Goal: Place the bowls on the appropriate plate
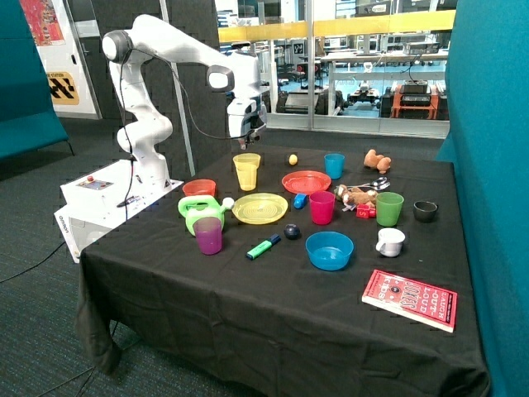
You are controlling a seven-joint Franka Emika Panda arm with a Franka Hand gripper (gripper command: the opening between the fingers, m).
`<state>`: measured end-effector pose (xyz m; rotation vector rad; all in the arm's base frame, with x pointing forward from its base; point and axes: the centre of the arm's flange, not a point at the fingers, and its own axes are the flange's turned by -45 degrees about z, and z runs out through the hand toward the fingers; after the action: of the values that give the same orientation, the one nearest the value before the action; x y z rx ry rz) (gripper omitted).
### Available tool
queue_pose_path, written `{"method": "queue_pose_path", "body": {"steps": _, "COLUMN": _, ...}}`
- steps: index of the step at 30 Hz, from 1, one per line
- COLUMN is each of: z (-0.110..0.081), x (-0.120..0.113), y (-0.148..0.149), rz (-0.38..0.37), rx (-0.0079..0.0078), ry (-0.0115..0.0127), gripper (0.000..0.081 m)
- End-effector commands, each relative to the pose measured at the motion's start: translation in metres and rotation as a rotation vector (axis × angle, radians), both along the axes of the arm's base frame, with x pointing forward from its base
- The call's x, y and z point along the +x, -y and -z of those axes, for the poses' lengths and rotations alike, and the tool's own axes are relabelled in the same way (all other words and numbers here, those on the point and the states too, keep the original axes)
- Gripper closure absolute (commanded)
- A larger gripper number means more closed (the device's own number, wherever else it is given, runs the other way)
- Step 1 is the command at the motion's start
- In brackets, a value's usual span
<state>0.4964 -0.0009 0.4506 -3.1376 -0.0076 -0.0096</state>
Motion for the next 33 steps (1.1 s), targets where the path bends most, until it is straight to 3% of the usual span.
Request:
{"method": "queue_pose_path", "body": {"steps": 1, "z": 0.001, "x": 0.004, "y": -0.001, "rz": -0.297, "rx": -0.0048, "ry": -0.0055, "gripper": 0.0000}}
{"method": "queue_pose_path", "body": {"steps": 3, "z": -0.004, "x": -0.002, "y": -0.009, "rz": -0.263, "rx": -0.0047, "ry": -0.0055, "gripper": 0.0000}}
{"method": "queue_pose_path", "body": {"steps": 4, "z": -0.005, "x": -0.004, "y": -0.011, "rz": -0.259, "rx": -0.0047, "ry": -0.0055, "gripper": 0.0145}}
{"method": "queue_pose_path", "body": {"steps": 5, "z": -0.006, "x": -0.007, "y": -0.013, "rz": -0.250, "rx": -0.0047, "ry": -0.0056, "gripper": 0.0355}}
{"method": "queue_pose_path", "body": {"steps": 6, "z": -0.007, "x": -0.009, "y": -0.015, "rz": -0.246, "rx": -0.0047, "ry": -0.0056, "gripper": 0.0461}}
{"method": "queue_pose_path", "body": {"steps": 8, "z": -0.008, "x": -0.012, "y": -0.017, "rz": -0.239, "rx": -0.0046, "ry": -0.0056, "gripper": 0.0541}}
{"method": "queue_pose_path", "body": {"steps": 19, "z": -0.001, "x": -0.023, "y": -0.005, "rz": -0.282, "rx": -0.0048, "ry": -0.0055, "gripper": 0.0569}}
{"method": "queue_pose_path", "body": {"steps": 33, "z": 0.010, "x": -0.068, "y": 0.028, "rz": -0.319, "rx": -0.0049, "ry": -0.0054, "gripper": 0.0568}}
